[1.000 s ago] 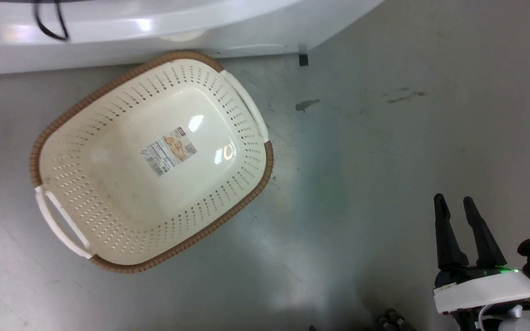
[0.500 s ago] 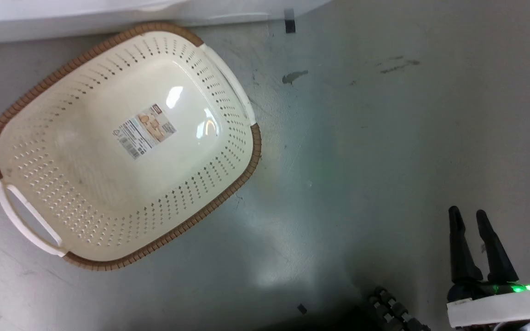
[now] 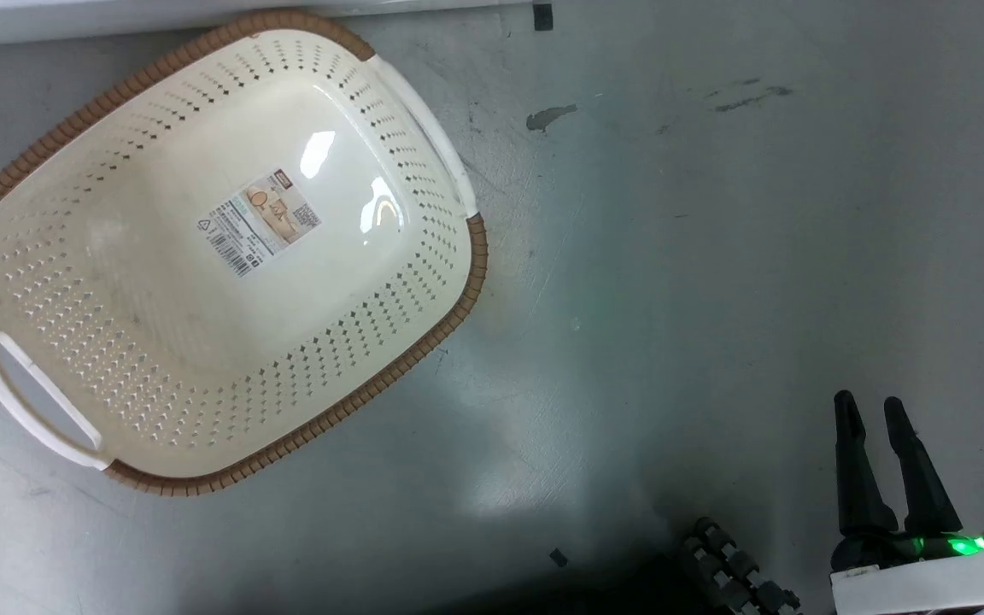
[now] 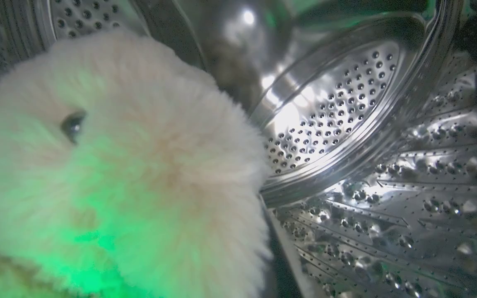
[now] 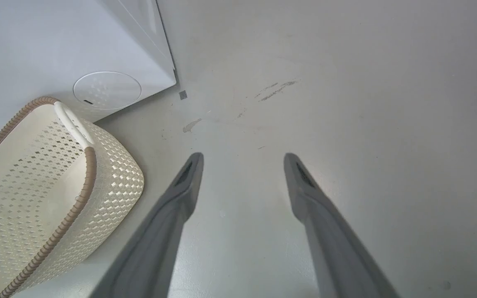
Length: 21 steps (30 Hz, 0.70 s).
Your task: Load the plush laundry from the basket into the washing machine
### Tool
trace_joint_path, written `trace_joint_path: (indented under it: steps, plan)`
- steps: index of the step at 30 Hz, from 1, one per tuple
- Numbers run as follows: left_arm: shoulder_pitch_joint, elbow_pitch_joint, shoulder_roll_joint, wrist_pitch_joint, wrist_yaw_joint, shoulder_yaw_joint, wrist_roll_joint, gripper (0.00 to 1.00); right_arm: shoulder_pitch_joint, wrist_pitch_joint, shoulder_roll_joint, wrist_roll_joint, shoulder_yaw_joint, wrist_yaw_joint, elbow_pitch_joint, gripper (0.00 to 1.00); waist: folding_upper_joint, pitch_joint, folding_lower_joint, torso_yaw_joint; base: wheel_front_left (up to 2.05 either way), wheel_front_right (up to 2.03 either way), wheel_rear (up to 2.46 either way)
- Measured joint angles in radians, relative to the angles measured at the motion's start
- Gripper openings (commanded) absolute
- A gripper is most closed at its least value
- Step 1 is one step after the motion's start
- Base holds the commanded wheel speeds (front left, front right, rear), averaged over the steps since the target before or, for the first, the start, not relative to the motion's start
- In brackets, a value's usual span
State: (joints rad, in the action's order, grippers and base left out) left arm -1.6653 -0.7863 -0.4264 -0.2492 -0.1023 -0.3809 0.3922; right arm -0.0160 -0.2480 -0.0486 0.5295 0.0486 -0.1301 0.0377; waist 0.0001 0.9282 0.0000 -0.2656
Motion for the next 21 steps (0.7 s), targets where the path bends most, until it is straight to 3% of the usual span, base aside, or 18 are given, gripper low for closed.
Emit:
trace_joint_path:
  steps: [2,3,4,13,21]
  plan:
    - [-0.003,-0.028,0.008,0.002,0.002,0.001,0.009,0.46,0.0,0.0,0.0,0.0,0.0,0.0,-0.001,1.0,0.0,0.004,0.0,0.002,0.0,0.0,0.0]
    - [-0.006,-0.042,0.012,0.002,0.007,0.001,0.014,0.95,0.0,0.0,0.0,0.0,0.0,0.0,-0.001,1.0,0.0,0.006,0.0001,0.003,0.0,0.0,0.0]
    - [-0.01,-0.054,0.016,0.002,0.01,0.001,0.017,1.0,0.0,0.0,0.0,0.0,0.001,0.0,-0.001,1.0,0.0,0.006,0.0,0.005,0.0,0.0,0.0]
    - [-0.021,-0.12,0.06,0.0,0.035,0.012,0.052,1.0,0.0,0.002,0.0,-0.014,0.015,0.0,-0.01,1.0,-0.0001,-0.007,0.0,0.033,0.0,0.0,0.0]
    - [-0.008,-0.163,0.136,-0.007,0.054,0.028,0.096,1.0,0.006,0.031,0.0,-0.04,0.046,0.0,-0.04,1.0,0.0,-0.045,0.0,0.073,0.0,0.0,0.0]
